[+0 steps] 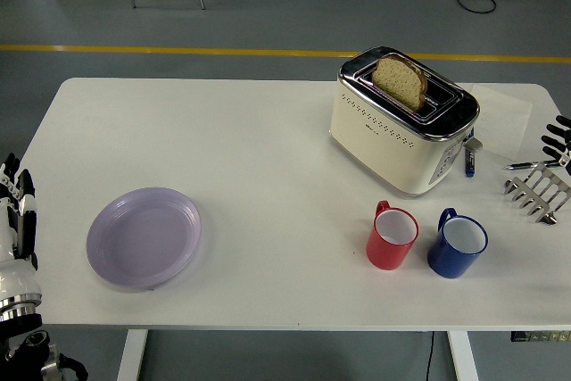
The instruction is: Push plate across desktop,pick up the break from the machine,place the break in the plate
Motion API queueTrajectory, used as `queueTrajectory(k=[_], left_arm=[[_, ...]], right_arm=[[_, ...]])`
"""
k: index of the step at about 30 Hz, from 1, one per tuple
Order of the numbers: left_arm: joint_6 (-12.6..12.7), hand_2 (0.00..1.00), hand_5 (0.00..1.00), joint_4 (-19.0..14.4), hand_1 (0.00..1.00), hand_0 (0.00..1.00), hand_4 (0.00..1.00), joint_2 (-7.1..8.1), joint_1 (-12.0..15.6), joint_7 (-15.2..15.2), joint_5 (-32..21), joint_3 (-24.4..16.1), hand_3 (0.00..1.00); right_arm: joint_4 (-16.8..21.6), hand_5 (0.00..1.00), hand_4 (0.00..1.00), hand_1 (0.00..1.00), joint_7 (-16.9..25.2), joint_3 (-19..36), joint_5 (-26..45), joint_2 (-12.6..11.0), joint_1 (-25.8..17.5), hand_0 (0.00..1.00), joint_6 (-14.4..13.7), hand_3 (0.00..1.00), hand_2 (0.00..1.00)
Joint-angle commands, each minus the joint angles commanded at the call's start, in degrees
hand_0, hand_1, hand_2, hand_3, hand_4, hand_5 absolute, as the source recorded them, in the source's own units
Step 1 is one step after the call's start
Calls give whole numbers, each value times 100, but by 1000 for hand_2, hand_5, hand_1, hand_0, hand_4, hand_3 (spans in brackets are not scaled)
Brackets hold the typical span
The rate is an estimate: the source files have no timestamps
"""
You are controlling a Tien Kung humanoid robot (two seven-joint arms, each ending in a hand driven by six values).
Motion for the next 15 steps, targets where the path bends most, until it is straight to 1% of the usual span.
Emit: queueTrajectory(k=[1,3,7,10,11,15], left_arm=[[70,998,998,111,965,942,592,-14,-24,0,-174,38,975],[113,998,998,256,969,936,591,-22,-54,0,-413,90,964],[89,998,998,576,969,936,591,-23,-115,0,-606,219,964],[-35,995,998,804,964,934,597,-44,-189,0,-626,253,964],[-48,995,998,821,964,934,597,-47,-196,0,-620,253,964],[-332,986,998,1038,954,928,592,-44,-304,0,-475,352,965]], right_arm=[[-6,527,529,773,1,-5,0,3,2,861,-2,793,778],[-15,528,528,774,2,-9,1,6,4,861,-4,794,778],[-31,528,528,774,4,-4,6,14,1,861,-14,794,778],[-37,526,523,773,7,-5,10,19,-4,861,-16,794,777],[-38,526,523,773,7,-6,10,19,-4,861,-15,794,777],[-52,529,518,773,10,-20,13,30,1,861,-17,794,777]])
